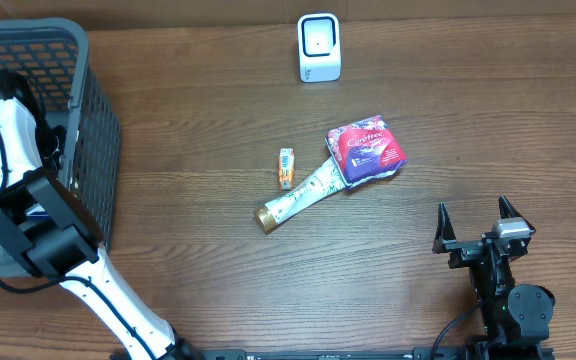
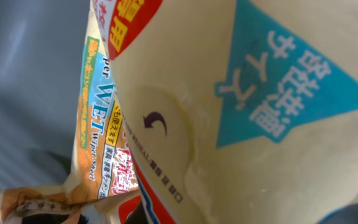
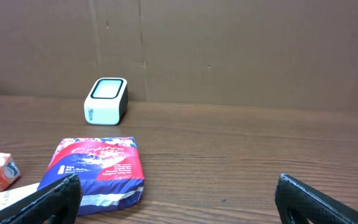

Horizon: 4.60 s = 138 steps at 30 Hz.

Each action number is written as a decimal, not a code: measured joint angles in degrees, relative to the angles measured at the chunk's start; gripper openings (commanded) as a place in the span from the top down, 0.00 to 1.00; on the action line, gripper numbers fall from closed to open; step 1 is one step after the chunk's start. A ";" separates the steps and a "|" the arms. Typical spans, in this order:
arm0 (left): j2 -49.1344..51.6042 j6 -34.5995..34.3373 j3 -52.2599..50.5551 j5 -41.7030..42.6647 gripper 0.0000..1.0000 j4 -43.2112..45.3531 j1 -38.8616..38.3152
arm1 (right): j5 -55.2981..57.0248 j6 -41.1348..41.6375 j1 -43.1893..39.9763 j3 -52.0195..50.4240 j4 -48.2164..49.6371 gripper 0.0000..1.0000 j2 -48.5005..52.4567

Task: Scan the item barcode
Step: 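Grasp the yellow snack bag in the basket with the left gripper, then carry the yellow snack bag to table center, release, withdraw left gripper, then reach the right gripper toward the purple Carefree pad package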

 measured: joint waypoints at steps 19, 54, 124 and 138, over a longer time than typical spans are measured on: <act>-30.12 -3.19 15.04 16.44 0.96 -4.26 -2.40 | 0.04 0.00 0.02 0.00 0.04 0.00 0.00; -3.43 -11.45 14.19 8.00 0.96 -25.20 -48.33 | 0.02 0.00 0.02 0.00 0.02 0.00 0.00; -32.28 -14.36 22.86 14.08 0.00 -25.42 4.42 | 0.02 0.00 0.02 0.00 0.02 0.00 0.00; -32.26 -14.93 22.86 14.08 0.00 -25.42 4.42 | -0.26 0.00 0.02 0.00 1.66 0.00 0.00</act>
